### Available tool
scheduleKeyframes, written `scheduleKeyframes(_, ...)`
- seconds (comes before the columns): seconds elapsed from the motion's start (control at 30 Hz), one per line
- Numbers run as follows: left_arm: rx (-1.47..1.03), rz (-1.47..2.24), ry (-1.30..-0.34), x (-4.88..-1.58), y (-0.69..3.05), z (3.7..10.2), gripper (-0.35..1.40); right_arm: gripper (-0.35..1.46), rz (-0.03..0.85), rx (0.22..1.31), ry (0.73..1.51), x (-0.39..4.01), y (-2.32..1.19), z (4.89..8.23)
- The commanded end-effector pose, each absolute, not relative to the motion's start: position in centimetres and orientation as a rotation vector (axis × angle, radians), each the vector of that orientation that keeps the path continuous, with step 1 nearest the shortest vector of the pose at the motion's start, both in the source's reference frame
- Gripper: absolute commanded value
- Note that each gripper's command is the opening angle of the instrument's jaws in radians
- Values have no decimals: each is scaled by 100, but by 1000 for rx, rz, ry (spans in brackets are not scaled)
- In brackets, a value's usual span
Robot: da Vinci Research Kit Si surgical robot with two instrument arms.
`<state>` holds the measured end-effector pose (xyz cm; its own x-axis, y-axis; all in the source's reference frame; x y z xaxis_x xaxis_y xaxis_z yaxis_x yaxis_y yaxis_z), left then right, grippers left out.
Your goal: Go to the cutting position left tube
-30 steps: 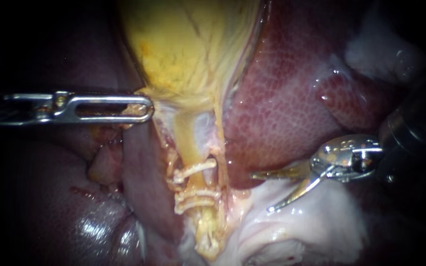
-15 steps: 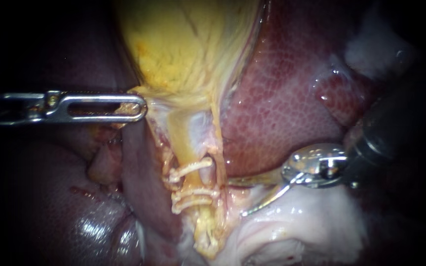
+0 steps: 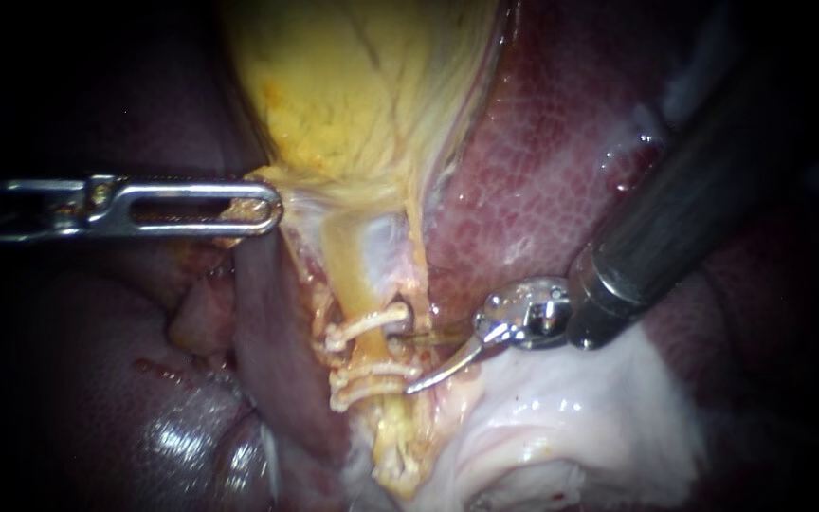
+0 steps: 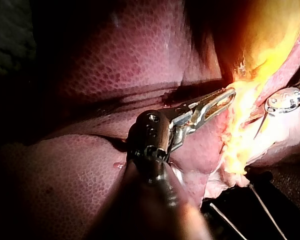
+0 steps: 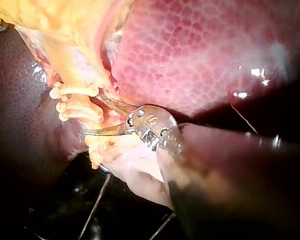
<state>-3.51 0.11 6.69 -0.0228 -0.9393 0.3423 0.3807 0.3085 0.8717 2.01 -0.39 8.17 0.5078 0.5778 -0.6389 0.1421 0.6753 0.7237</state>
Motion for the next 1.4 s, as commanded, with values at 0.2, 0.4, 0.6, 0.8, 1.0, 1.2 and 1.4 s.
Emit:
scheduleKeyframes(0.2,643,-1178,-1129,-352,10,668,-35,141,320,815,1040,216,-35,819)
scheduleKeyframes(0.4,643,-1177,-1129,-352,10,668,-35,141,335,891,1106,234,-37,812)
scheduleKeyframes(0.6,643,-1177,-1129,-351,10,668,-35,140,320,957,1153,240,-42,799)
scheduleKeyframes(0.8,644,-1177,-1130,-351,11,670,-35,138,292,1027,1163,243,-53,787)
scheduleKeyframes(1.0,644,-1177,-1130,-350,14,674,-35,136,255,1063,1154,250,-65,784)
scheduleKeyframes(1.2,641,-1179,-1129,-350,15,676,-35,135,240,1093,1137,259,-75,793)
scheduleKeyframes(1.4,641,-1179,-1129,-350,16,678,-35,135,239,1129,1173,269,-72,790)
